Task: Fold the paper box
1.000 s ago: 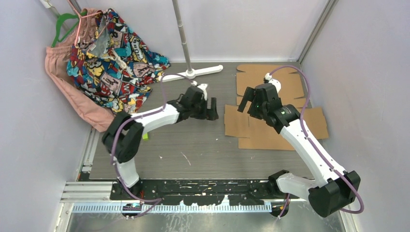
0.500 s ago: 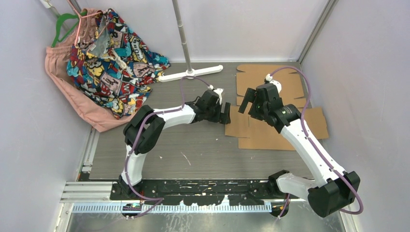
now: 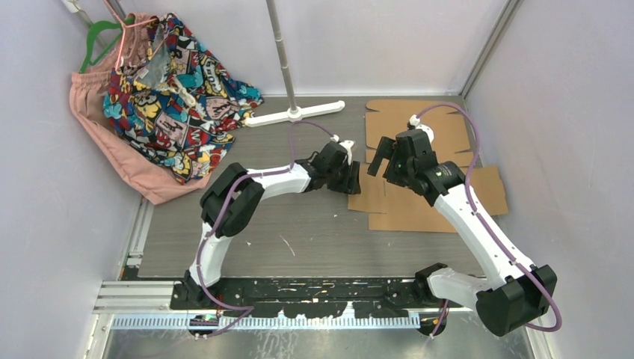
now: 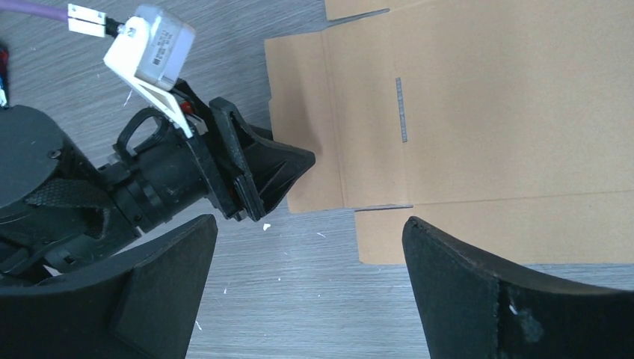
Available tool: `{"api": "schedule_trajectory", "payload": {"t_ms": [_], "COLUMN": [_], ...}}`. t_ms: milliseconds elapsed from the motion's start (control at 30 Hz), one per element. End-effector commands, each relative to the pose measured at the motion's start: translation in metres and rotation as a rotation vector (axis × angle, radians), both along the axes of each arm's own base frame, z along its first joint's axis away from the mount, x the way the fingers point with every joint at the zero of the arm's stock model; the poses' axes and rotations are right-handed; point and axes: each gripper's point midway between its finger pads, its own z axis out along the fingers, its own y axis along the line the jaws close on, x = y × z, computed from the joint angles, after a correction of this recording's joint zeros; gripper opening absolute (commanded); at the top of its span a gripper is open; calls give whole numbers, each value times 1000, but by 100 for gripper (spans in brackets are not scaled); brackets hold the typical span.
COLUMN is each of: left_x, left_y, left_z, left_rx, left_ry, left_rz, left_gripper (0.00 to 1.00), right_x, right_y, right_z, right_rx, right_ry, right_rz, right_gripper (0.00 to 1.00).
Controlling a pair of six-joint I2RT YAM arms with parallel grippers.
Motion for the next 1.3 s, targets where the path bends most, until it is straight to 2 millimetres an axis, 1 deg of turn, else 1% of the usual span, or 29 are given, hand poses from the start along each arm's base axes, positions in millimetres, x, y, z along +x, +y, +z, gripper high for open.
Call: {"api": "schedule_trajectory", "payload": {"t_ms": [0, 33, 67, 100, 133, 233, 267, 433, 533, 667, 733, 867, 933, 1100, 1267], "left_x": [-1, -1, -2, -4, -4, -3, -3, 3, 7, 14, 18, 24, 25, 27, 26], "left_y": [-21, -21, -21, -21, -20, -14, -11, 14, 38, 78, 101, 142, 160, 197, 225], "left_z": [13, 11, 11, 9, 8, 6, 6, 18, 27, 35, 40, 55, 62, 76, 75], "left_rx": [-78, -76, -77, -71, -66, -47, -37, -16, 34, 105, 155, 270, 317, 362, 395], "left_ry": [13, 19, 23, 30, 37, 46, 48, 34, 24, 2, -24, -82, -105, -131, -139], "left_rz": [-40, -41, -45, -48, -47, -34, -26, 27, 64, 132, 162, 203, 213, 253, 295], "left_gripper": [46, 39, 28, 19, 12, 1, 0, 0, 0, 0, 0, 0, 0, 0, 0], "right_x": [2, 2, 1, 1, 1, -1, -2, -4, -5, -5, -6, -5, -4, 3, 9], "right_y": [3, 4, 4, 3, 3, 3, 3, 1, 0, 0, -1, -3, -4, -12, -28], "right_z": [13, 13, 13, 13, 13, 13, 13, 12, 11, 13, 13, 10, 9, -2, -20], "right_rx": [34, 35, 35, 35, 36, 37, 37, 29, 27, 28, 25, 11, 1, -12, 2], "right_ry": [-47, -47, -48, -48, -48, -46, -46, -49, -46, -49, -50, -44, -41, -13, 47], "right_rz": [10, 12, 13, 12, 13, 15, 17, 14, 13, 15, 15, 11, 6, -33, -84], "right_gripper": [100, 100, 100, 100, 100, 100, 100, 100, 100, 100, 100, 100, 100, 100, 100]}}
